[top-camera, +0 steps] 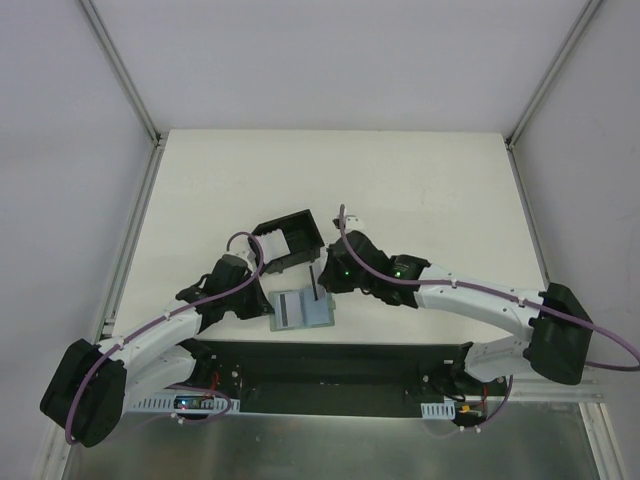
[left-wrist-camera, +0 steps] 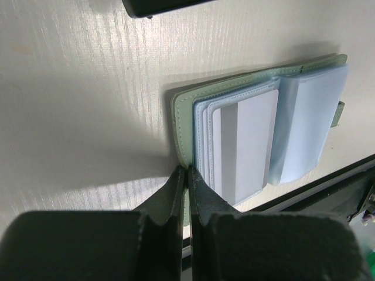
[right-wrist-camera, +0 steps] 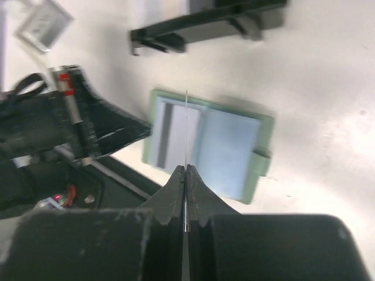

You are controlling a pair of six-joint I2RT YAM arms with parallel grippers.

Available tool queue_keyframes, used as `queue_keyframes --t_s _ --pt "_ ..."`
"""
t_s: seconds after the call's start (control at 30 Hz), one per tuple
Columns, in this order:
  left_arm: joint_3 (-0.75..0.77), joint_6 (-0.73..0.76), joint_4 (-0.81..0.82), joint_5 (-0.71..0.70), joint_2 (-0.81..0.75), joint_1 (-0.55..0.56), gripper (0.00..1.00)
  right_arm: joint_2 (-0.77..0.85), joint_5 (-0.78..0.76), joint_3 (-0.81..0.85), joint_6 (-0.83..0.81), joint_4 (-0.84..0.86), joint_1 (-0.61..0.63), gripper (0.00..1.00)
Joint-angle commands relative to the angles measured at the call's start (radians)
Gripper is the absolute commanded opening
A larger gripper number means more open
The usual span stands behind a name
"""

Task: Put the credit cards into the card holder
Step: Turn over the card slot in the card holder.

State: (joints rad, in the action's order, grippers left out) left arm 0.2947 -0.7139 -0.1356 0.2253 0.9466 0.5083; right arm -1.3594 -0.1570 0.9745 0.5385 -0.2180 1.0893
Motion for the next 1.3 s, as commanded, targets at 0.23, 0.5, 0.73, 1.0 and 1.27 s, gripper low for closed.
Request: queue_keyframes --t_s 0.23,0.5,0.73,1.0,1.27 --pt "-0.017 0.002 -0.022 -0.023 -0.008 -0.011 0.00 -0.070 -0.061 -0.096 0.052 -0.044 -0.008 0.00" --pt "-0.012 0.005 -0.022 -0.020 -0.003 -0.011 0.00 -0.144 -0.033 -0.109 0.061 0.005 -0.008 0.00" --pt "-0.014 0.005 -0.022 -0.020 -0.002 -0.011 0.00 -0.187 0.002 -0.079 0.052 0.032 0.007 0.00" --pt "-0.016 0.005 -0.022 -0.020 -0.003 -0.011 0.00 -0.219 -0.145 0.105 0.029 -0.225 0.064 0.00" --pt "-0.017 0.008 -0.022 -0.018 0.001 -0.011 0.00 -0.214 -0.222 0.181 0.023 -0.354 0.087 0.01"
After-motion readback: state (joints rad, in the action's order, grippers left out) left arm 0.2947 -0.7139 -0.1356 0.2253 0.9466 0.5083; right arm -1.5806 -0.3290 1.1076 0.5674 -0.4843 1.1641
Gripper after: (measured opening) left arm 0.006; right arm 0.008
